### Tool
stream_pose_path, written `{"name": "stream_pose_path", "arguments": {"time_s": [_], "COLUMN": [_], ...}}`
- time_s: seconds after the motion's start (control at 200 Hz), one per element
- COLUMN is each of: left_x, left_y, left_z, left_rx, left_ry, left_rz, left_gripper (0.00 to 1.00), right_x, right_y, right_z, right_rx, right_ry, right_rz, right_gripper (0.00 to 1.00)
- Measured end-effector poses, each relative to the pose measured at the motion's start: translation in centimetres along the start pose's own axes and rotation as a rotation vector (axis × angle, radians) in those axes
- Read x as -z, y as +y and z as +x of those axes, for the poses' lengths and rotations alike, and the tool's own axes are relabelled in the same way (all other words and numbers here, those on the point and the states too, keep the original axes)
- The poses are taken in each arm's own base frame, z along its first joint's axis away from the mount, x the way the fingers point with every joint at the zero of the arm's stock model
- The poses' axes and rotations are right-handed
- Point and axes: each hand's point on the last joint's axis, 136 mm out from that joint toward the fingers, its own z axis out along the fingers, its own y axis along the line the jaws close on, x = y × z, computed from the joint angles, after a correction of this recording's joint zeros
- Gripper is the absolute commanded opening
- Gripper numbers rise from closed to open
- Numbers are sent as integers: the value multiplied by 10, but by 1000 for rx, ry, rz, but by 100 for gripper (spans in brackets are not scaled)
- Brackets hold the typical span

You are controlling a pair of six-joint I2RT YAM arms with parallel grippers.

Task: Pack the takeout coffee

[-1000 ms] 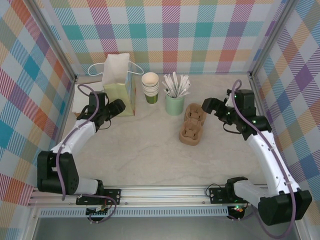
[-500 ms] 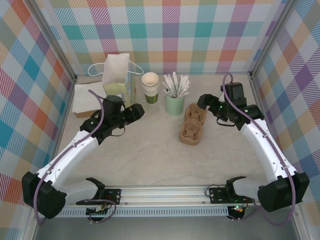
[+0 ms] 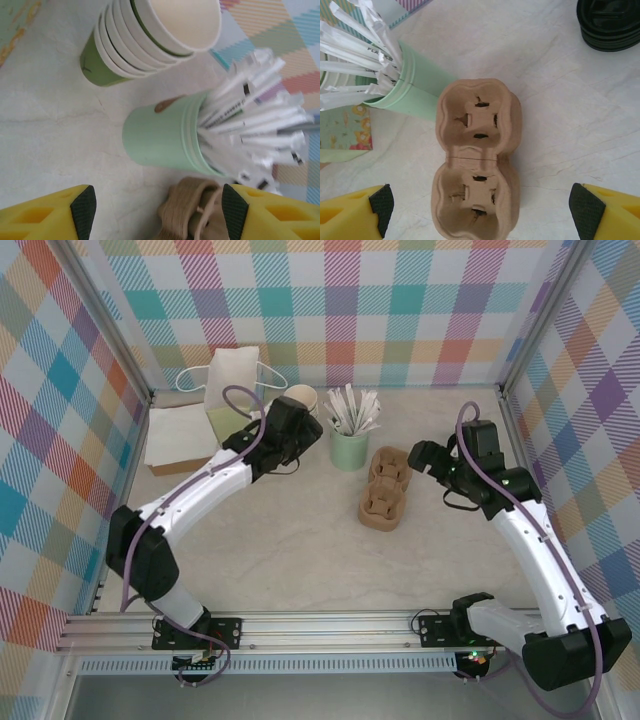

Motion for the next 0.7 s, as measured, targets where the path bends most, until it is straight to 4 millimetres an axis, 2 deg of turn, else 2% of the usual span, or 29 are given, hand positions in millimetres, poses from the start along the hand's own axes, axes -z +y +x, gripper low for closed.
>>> {"name": "stream_pose_path", "arguments": {"time_s": [0.305,0.57,0.7], "left_x": [-25,-62,-69], "left_y": [-12,-22,-21], "left_z": [-31,-48,-53], "left_rx": [112,125,130], "left_ry": [-127,-167,-180], "left_rz": [-107,-177,-204], "left_gripper": [63,57,55], "right_x": [1,-5,-9], "right_y": [-10,-17,-21], "right_z": [2,9,15], "right_rx": [45,71,73], "right_ry": [-17,2,18], "right_rz": [38,60,70], "right_gripper": [93,93,93]}}
